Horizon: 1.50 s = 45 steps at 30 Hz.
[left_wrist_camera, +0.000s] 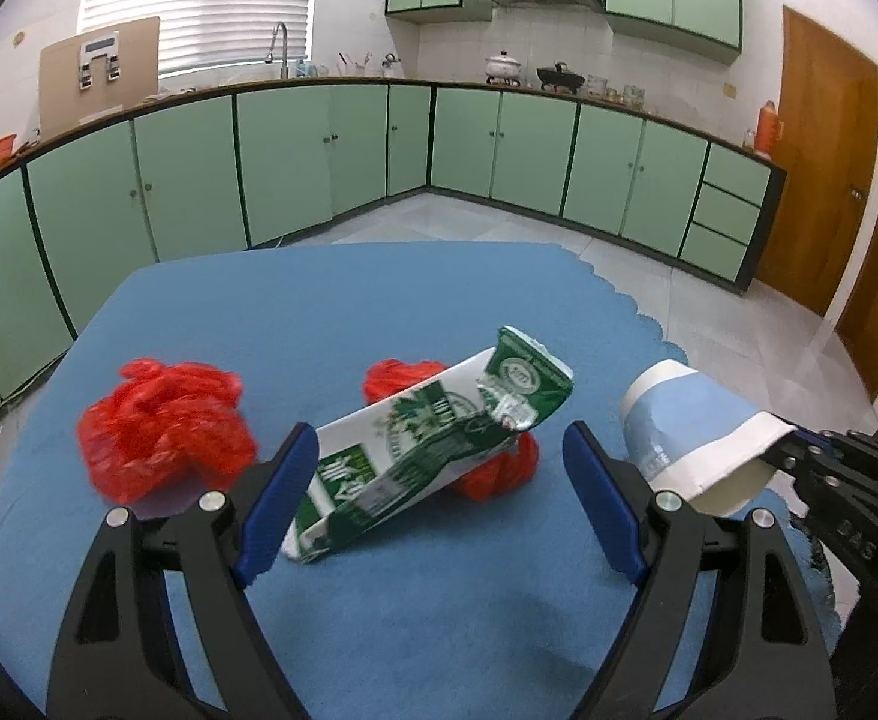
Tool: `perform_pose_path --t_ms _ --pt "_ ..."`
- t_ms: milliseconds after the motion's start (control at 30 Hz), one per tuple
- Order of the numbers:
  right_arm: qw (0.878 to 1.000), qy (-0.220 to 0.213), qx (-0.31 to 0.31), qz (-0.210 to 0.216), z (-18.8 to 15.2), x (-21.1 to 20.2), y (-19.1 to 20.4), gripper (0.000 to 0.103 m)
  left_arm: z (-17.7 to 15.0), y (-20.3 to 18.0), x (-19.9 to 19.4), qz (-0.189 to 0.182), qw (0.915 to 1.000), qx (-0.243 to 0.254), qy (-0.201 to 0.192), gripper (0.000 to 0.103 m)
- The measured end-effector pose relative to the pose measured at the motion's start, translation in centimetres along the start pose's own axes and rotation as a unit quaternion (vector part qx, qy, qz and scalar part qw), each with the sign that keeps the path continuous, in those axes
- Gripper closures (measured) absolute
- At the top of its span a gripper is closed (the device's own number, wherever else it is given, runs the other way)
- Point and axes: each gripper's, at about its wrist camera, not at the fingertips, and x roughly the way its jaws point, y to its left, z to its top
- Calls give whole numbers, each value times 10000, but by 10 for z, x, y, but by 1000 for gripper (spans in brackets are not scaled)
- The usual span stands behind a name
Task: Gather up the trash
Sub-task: 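Grasp the white-blue paper cup rim with the right tool, then grasp the green milk carton with the left tool while the right holds the cup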
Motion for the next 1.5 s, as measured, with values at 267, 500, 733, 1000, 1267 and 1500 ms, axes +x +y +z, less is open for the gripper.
perform_pose_path --t_ms 267,500,733,1000,1267,1500 --pt "9999 31 165 0 -1 5 -11 99 5 -13 24 102 9998 116 137 22" --pt "9997 16 223 28 -3 4 -14 99 9 -19 30 93 9997 160 150 41" --pt "9997 -58 215 88 -3 -3 -14 99 12 -18 15 75 9998 154 -100 65" --pt "9995 -264 86 168 3 -22 -6 99 16 -3 -24 -147 9987 -89 -484 75" --pt "9984 -503 27 248 9 -50 -7 99 19 0 -68 -318 9967 -148 -735 76" --pt "9976 -678 -4 134 12 -84 -14 99 20 -25 -95 -674 9938 -5 -888 76"
